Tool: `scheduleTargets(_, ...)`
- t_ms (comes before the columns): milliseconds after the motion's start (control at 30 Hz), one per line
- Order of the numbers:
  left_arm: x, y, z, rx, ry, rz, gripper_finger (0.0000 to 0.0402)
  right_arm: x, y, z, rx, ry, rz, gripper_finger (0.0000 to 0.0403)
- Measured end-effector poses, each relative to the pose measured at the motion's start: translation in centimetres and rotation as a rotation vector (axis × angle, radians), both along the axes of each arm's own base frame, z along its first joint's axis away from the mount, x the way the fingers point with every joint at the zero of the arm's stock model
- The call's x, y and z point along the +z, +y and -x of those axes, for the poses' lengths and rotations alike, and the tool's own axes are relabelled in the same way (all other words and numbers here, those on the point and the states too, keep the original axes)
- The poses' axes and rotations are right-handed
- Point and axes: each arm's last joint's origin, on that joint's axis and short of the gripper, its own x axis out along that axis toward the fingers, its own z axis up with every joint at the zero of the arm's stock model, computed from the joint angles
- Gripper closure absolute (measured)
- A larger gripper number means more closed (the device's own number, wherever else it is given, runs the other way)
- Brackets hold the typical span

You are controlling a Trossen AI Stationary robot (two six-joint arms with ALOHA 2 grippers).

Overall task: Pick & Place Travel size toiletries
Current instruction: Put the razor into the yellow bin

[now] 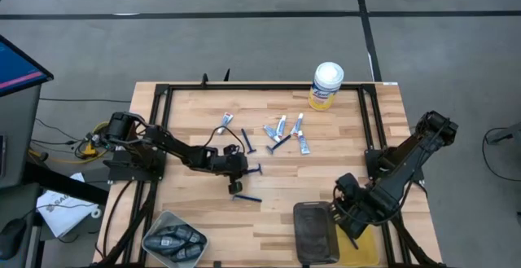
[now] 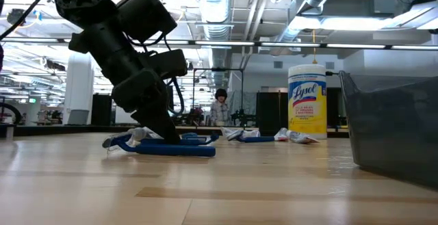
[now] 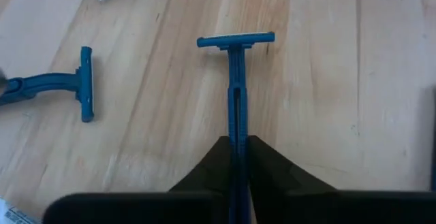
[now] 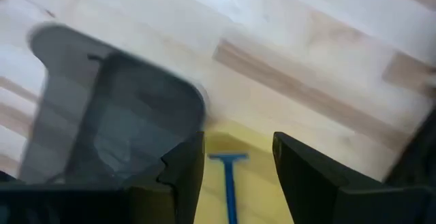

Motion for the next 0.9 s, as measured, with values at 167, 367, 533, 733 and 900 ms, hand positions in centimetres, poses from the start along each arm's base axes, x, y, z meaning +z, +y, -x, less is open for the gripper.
scheduleTargets(167,2.0,0.2,0.6,-0.013,-0.041,0.011,0.0383,0.3,-0.7,-0.5,0.011,-0.053,0.056,0.0237)
scheduleTargets(367,7.6,0.6,1.3,0.039,-0.275,0.028,0.0387,1.8,-3.0,-1.5,0.049,-0.173,0.139,0.0225)
scheduleTargets(533,12.9,1.9,2.9,0.15,-0.532,0.104,0.0388,3.9,-5.4,-2.8,0.13,-0.365,0.304,0.0201)
scheduleTargets(733,18.1,2.5,4.6,0.143,-0.871,0.184,0.0388,6.6,-8.2,-6.2,0.291,-0.565,0.435,0.0179)
scheduleTargets(900,19.8,2.2,5.1,0.114,-1.013,0.218,0.0392,8.9,-10.4,-9.8,0.39,-0.788,0.502,0.0175)
